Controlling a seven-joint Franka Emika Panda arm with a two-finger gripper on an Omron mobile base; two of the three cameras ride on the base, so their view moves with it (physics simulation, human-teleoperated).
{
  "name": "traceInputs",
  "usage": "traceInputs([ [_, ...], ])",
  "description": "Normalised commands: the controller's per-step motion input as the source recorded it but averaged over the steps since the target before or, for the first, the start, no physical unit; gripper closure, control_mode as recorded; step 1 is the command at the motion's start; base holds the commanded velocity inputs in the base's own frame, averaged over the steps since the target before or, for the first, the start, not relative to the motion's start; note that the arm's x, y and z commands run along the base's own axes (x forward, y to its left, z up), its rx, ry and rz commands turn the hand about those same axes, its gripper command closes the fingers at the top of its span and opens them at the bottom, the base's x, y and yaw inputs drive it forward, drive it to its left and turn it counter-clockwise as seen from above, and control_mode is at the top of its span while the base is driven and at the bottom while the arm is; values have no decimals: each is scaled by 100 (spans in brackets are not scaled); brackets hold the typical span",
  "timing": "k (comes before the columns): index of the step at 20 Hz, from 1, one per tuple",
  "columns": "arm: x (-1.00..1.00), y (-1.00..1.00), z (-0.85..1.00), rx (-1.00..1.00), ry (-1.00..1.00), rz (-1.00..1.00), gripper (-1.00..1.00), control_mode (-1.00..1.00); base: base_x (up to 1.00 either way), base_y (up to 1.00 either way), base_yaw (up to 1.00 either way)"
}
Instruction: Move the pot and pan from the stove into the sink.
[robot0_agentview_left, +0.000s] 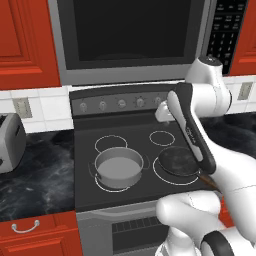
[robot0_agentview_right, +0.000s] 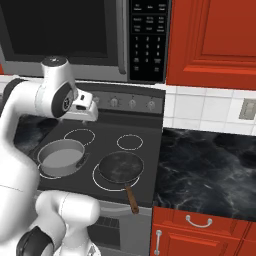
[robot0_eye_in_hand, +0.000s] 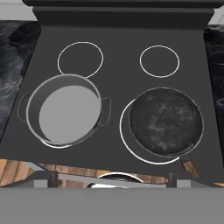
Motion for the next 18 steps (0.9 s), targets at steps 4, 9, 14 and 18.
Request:
traceInputs([
  [4,-22,34,-4,0,-5,0,-100,-100,0,0,0],
  [9,-17,50,-7,0,-6,0,-100,-100,0,0,0],
  [14,-6,50,-5,1,-4,0,-100,-100,0,0,0],
  [18,0,12,0,5,0,0,-100,-100,0,0,0],
])
